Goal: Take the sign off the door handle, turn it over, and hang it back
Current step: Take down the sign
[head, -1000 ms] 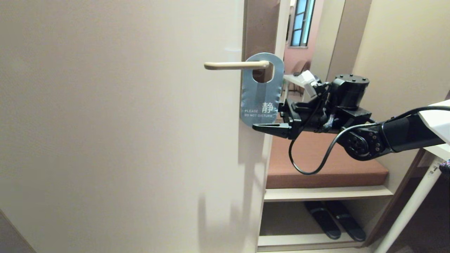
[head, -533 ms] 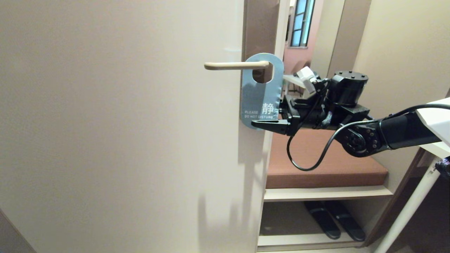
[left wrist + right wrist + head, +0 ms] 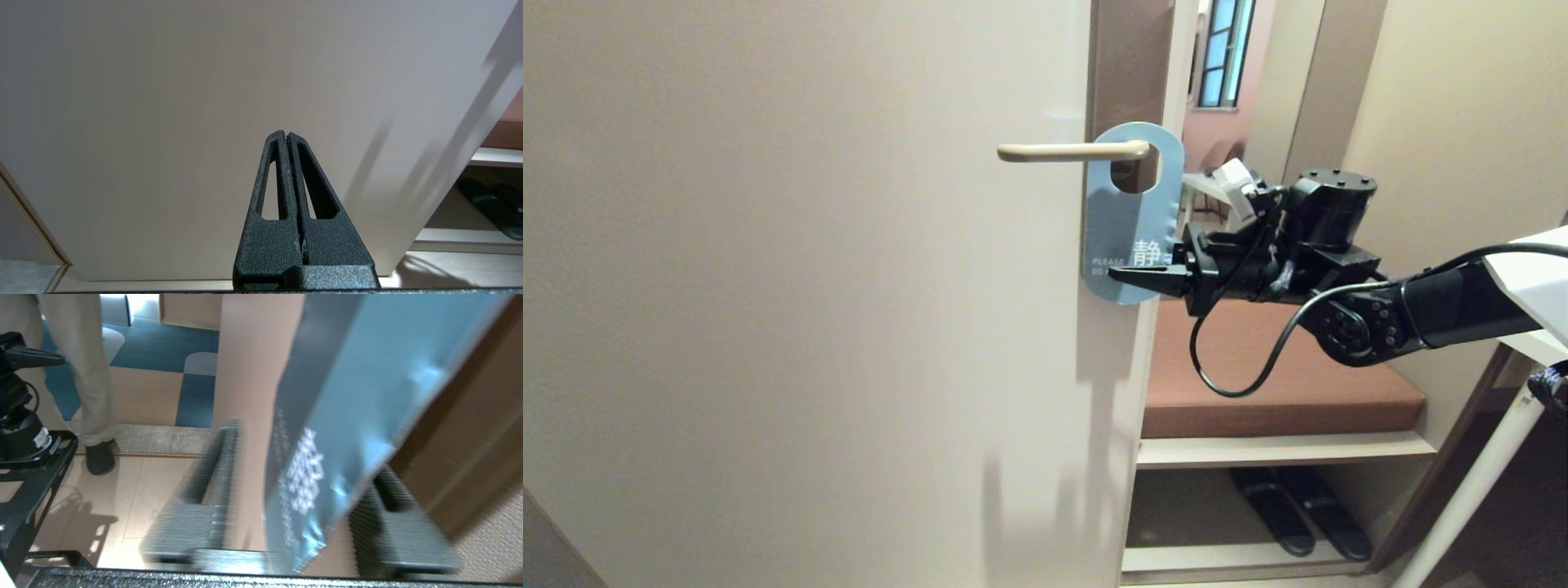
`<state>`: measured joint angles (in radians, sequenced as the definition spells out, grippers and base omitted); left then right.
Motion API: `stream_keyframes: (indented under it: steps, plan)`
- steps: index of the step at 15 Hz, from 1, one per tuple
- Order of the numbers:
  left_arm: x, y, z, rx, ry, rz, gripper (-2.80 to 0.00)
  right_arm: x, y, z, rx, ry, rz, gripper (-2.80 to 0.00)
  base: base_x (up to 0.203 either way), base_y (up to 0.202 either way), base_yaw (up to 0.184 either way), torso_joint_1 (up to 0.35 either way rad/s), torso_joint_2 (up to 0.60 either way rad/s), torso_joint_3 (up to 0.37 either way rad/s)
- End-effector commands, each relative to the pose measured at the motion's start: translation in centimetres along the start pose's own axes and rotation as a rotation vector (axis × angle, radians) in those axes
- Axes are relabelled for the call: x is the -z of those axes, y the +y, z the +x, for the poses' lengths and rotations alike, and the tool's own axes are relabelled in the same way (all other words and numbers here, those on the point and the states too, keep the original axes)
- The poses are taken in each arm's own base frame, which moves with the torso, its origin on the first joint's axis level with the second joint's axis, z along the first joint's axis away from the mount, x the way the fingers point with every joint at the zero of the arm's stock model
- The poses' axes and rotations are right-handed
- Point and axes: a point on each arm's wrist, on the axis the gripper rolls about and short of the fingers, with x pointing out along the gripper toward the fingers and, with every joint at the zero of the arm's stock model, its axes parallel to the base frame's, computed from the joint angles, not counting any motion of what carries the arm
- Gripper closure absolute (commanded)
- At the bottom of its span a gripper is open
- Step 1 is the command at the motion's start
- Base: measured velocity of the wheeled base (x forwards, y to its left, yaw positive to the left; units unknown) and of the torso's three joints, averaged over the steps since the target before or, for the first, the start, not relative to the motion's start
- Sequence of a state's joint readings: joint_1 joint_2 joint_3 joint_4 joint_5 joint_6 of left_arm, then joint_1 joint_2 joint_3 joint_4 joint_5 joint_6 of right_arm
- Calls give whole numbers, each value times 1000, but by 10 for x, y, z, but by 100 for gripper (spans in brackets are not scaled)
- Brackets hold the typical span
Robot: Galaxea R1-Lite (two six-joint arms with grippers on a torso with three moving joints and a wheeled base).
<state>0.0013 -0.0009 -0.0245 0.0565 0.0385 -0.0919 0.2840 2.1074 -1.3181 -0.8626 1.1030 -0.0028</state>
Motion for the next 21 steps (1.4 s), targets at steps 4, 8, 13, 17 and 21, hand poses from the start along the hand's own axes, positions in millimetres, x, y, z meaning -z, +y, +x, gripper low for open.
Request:
stream_keyframes:
  steps: [4,8,13,17,21]
  plan:
    - [0,0,0,0,1,-2,0,0,1,-1,-9,-1,-2,0,0,0,0,0,0,0]
    - [0,0,0,0,1,-2,0,0,1,0,-8,-1,-2,0,0,0,0,0,0,0]
    - [0,0,0,0,1,-2,0,0,1,1,20,-1,-5,0,0,0,0,0,0,0]
    - [0,0,0,-1,1,-1,0,-3,7,8,39,-6,-14,0,0,0,0,0,0,0]
    - [0,0,0,-2,1,-2,0,-3,16,16,68,-1,-8,0,0,0,0,0,0,0]
